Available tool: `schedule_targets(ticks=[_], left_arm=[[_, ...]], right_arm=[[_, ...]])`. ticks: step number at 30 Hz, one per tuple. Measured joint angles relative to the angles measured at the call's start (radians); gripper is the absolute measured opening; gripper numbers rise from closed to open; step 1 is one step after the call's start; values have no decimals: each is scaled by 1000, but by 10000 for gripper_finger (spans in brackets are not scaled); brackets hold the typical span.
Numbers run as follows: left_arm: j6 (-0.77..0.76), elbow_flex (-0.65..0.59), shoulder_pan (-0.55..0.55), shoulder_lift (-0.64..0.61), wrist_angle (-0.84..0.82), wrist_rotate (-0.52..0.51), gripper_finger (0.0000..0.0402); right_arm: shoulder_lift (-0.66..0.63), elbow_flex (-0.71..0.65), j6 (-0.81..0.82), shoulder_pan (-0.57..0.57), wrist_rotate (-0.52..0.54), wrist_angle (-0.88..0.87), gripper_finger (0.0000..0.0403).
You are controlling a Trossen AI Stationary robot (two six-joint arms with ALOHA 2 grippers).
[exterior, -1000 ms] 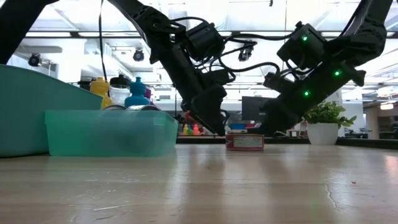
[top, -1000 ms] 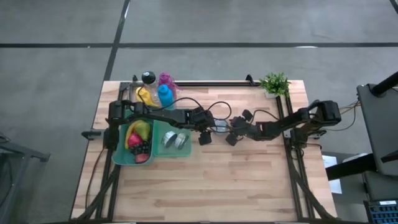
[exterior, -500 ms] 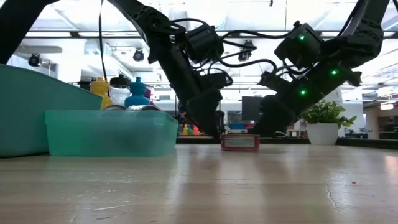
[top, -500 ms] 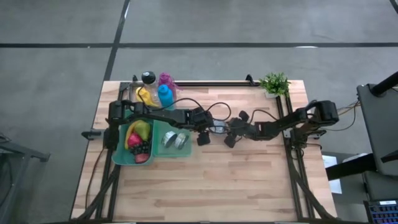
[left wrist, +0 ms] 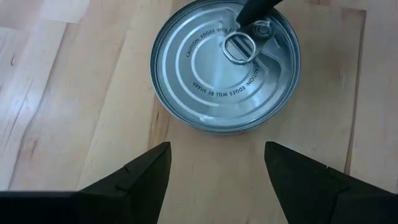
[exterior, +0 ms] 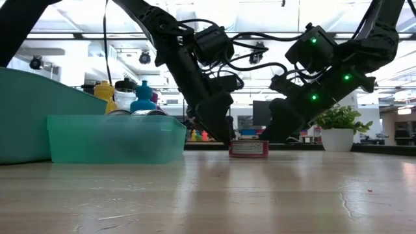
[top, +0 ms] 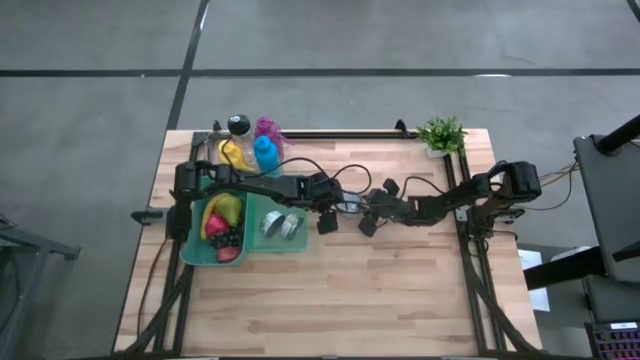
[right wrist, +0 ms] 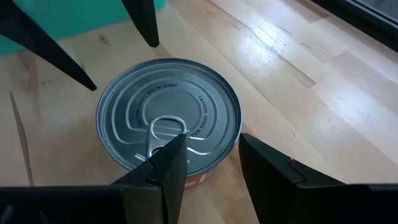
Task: Pick & Place Food Item
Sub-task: Put the red tuna can into the light green bin
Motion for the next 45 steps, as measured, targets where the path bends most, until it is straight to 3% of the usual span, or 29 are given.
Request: schedule_targets(ticks=[17, 31, 45], left_arm=[[8, 0, 0, -1, 84, 0, 264], [10, 1, 0, -1, 32, 0, 264], [33, -4, 2, -1, 11, 0, 264]], right_arm=[[-6, -1, -4, 0, 0, -3, 147], [-167, -1, -25, 0, 15, -93, 147], [-71, -4, 27, -1, 67, -87, 147]])
